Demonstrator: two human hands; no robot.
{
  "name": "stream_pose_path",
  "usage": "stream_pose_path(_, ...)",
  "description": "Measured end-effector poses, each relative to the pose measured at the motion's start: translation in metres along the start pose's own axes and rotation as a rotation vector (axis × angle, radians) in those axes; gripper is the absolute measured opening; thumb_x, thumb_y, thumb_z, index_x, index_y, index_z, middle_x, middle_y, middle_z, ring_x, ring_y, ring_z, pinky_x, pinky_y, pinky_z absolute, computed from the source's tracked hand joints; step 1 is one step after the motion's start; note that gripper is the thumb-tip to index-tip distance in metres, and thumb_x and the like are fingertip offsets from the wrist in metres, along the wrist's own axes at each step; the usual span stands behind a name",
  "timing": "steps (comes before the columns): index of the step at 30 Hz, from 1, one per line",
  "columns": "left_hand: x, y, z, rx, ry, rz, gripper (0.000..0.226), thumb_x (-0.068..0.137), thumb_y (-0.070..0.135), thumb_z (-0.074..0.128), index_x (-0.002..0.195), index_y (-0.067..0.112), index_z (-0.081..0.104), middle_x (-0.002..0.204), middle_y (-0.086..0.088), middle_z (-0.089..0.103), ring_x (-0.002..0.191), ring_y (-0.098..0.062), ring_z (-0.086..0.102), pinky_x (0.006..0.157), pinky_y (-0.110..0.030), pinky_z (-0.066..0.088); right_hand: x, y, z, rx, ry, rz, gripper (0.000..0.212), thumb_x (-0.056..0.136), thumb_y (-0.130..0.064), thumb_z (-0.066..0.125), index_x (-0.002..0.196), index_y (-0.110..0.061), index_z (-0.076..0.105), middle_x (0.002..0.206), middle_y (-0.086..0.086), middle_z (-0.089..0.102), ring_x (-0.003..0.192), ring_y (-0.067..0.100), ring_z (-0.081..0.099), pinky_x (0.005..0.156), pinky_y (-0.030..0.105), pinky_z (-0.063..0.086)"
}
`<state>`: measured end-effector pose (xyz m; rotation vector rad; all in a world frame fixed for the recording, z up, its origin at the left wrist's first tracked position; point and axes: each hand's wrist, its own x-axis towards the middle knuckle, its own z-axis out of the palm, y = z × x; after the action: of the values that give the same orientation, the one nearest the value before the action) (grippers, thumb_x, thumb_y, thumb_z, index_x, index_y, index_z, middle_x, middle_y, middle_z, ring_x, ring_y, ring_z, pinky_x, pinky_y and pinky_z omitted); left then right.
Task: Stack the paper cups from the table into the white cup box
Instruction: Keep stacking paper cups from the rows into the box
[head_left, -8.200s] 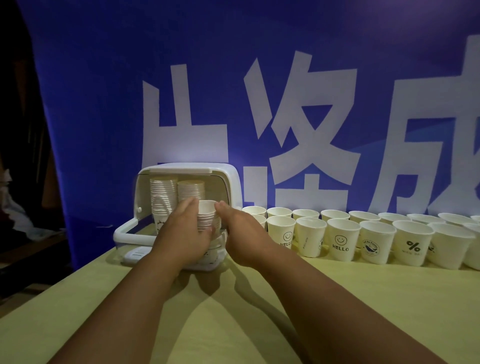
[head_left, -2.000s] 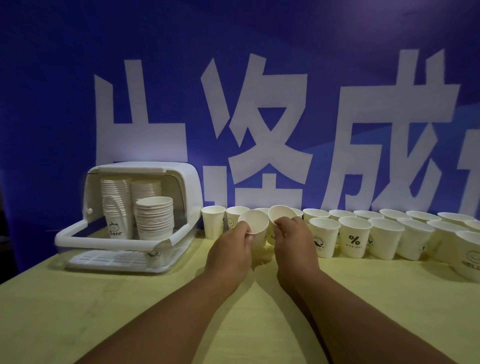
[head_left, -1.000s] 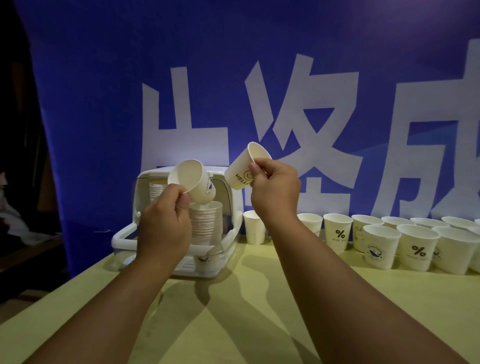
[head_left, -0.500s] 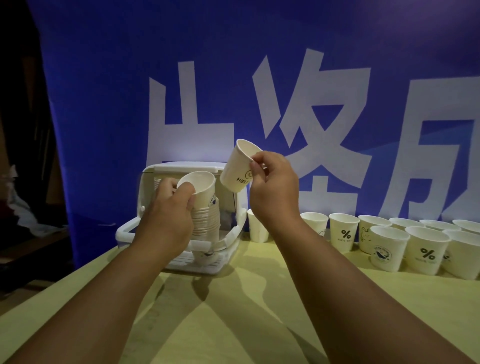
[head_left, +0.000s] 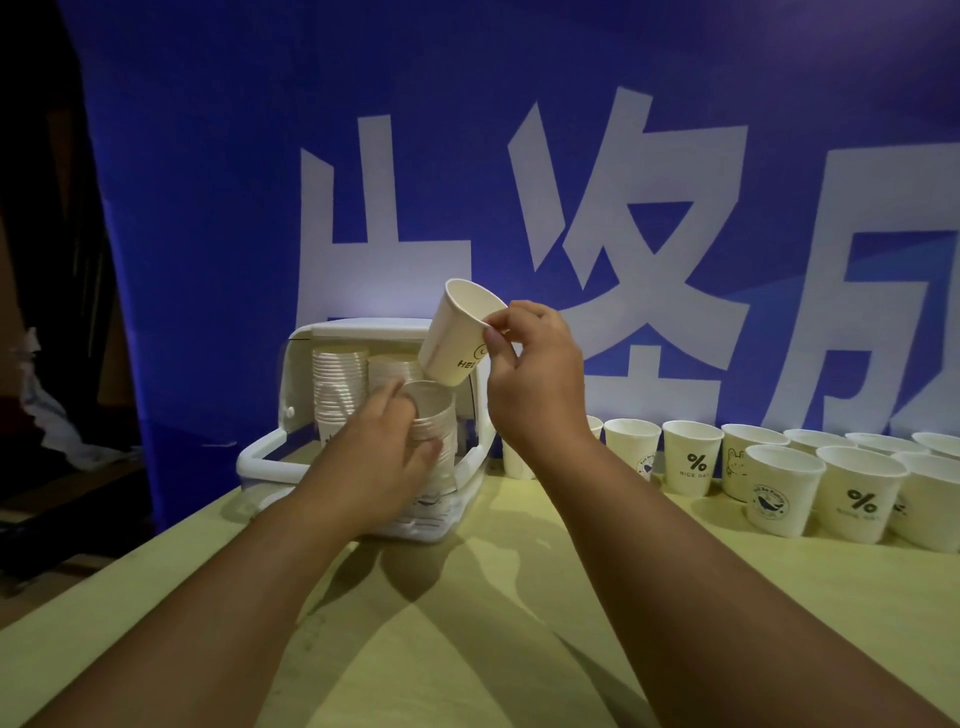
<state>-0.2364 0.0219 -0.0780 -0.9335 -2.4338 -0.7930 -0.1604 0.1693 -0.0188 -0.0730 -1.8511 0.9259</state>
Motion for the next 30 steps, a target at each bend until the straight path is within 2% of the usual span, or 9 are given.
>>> stream_pose_path(2,0.001,0.003,0.006,-0.025,0.025,-0.015,0.044,0.1,0.038,0.061,0.14,0.027,0.045,0.164,0.01,0.024,0.142,-0.023,0.042,0.11,-0.046,0.047,-0.002,0.0,0.003,-0.011,-0.015,-0.016,0.014,0.098,-0.019,0.06,0.108,-0.02,0.068,0.126,-0.003,0.055,0.107,0.005,0.045,0.072,0.002,0.03)
stream_pose_path(6,0.001,0.003,0.009,-0.215,0.112,-0.071,0.066,0.09,0.032,0.076,0.135,0.036,0.028,0.145,0.004,0.048,0.127,-0.024,0.055,0.102,-0.047,0.052,-0.004,0.003,0.008,-0.091,-0.065,-0.089,0.015,0.098,-0.019,0.059,0.109,-0.019,0.069,0.126,-0.003,0.056,0.103,0.004,0.043,0.072,0.003,0.028)
stream_pose_path(10,-0.002,0.0,0.006,-0.3,0.202,-0.053,0.105,0.082,0.028,0.085,0.145,0.048,0.004,0.155,0.002,0.044,0.132,-0.026,0.054,0.108,-0.054,0.047,-0.002,0.003,0.004,-0.204,-0.139,-0.168,0.017,0.099,-0.016,0.057,0.113,-0.017,0.068,0.126,-0.002,0.055,0.101,0.005,0.041,0.074,0.005,0.029)
stream_pose_path(14,-0.003,0.002,0.007,-0.277,0.245,0.0,0.121,0.08,0.029,0.087,0.146,0.06,-0.009,0.157,0.0,0.041,0.131,-0.027,0.055,0.104,-0.055,0.051,-0.004,0.002,0.002,-0.294,-0.294,-0.254,0.02,0.097,-0.007,0.058,0.112,-0.015,0.067,0.124,-0.001,0.054,0.102,0.008,0.045,0.083,0.016,0.04)
stream_pose_path(18,-0.001,0.0,0.01,-0.243,0.241,0.034,0.115,0.081,0.027,0.086,0.151,0.06,0.001,0.161,0.001,0.035,0.137,-0.025,0.049,0.104,-0.053,0.052,-0.013,0.008,0.008,-0.328,-0.39,-0.241,0.027,0.094,-0.003,0.061,0.114,-0.02,0.067,0.12,-0.004,0.057,0.098,0.009,0.053,0.082,0.02,0.048)
stream_pose_path(20,0.001,-0.004,0.012,-0.227,0.223,0.033,0.101,0.084,0.028,0.083,0.156,0.049,0.017,0.158,0.005,0.037,0.137,-0.021,0.046,0.105,-0.046,0.051,-0.016,0.013,0.009,-0.272,-0.41,-0.163,0.037,0.094,-0.002,0.061,0.125,-0.023,0.062,0.125,-0.005,0.059,0.089,0.002,0.052,0.076,0.013,0.046)
stream_pose_path(22,0.003,-0.007,0.015,-0.18,0.218,0.022,0.087,0.088,0.028,0.079,0.158,0.037,0.027,0.158,0.007,0.036,0.139,-0.021,0.044,0.107,-0.042,0.05,-0.02,0.018,0.011,-0.28,-0.48,-0.101,0.048,0.093,-0.002,0.063,0.135,-0.024,0.056,0.133,-0.003,0.057,0.095,0.003,0.056,0.078,0.011,0.045)
stream_pose_path(25,0.005,-0.009,0.017,-0.143,0.168,-0.014,0.089,0.094,0.028,0.072,0.162,0.033,0.014,0.167,0.008,0.023,0.148,-0.021,0.035,0.113,-0.046,0.045,-0.025,0.025,0.018,-0.382,-0.588,-0.119,0.068,0.089,0.001,0.067,0.147,-0.024,0.043,0.156,0.0,0.038,0.13,0.024,0.051,0.105,0.035,0.046)
stream_pose_path(30,0.003,-0.011,0.017,-0.133,0.053,-0.076,0.088,0.104,0.032,0.056,0.161,0.037,-0.011,0.171,0.009,0.011,0.153,-0.022,0.025,0.118,-0.052,0.037,-0.027,0.038,0.022,-0.39,-0.638,-0.125,0.088,0.09,-0.002,0.066,0.157,-0.031,0.016,0.166,-0.004,0.01,0.145,0.025,0.032,0.114,0.043,0.037)
